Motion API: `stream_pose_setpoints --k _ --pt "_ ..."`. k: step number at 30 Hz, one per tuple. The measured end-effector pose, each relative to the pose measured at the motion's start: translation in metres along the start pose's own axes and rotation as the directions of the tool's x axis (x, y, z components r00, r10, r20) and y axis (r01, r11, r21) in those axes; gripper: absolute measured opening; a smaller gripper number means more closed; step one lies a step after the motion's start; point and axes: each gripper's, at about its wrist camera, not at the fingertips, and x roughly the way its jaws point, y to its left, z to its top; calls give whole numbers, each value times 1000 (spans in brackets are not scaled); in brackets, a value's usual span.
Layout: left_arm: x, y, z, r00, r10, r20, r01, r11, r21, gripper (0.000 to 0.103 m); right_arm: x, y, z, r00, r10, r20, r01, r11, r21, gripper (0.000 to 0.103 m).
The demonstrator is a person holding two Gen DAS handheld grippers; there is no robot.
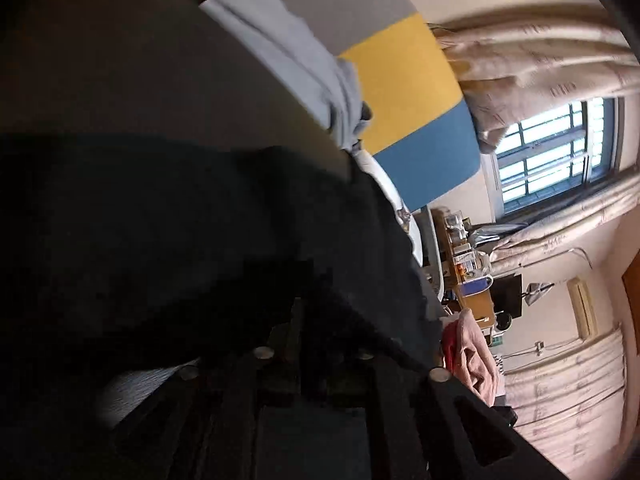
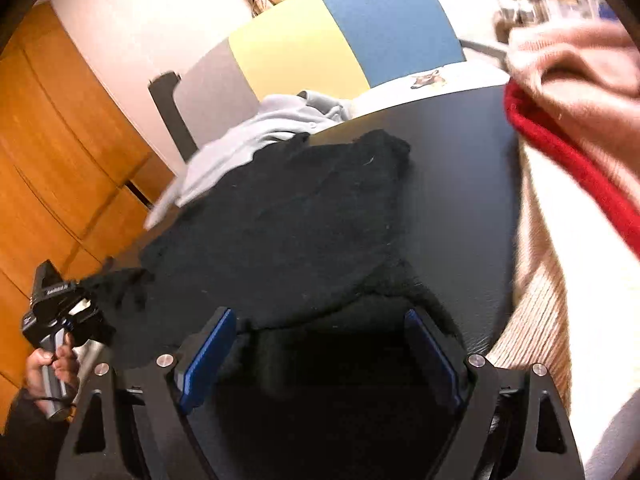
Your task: Fold clothes
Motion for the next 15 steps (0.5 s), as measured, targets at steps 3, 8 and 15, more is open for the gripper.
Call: stream_pose_setpoints --k 3,8,15 --pt "-8 17 -6 1000 -25 -12 24 999 -33 17 -9 -4 3 1000 -20 -2 20 1000 4 87" --pt "-25 16 -1 997 -81 5 82 997 -12 25 -32 17 1 1000 -23 -11 22 994 -107 87" --pt "-35 -10 12 998 56 16 -58 981 183 34 -40 38 42 995 -81 62 96 946 -309 63"
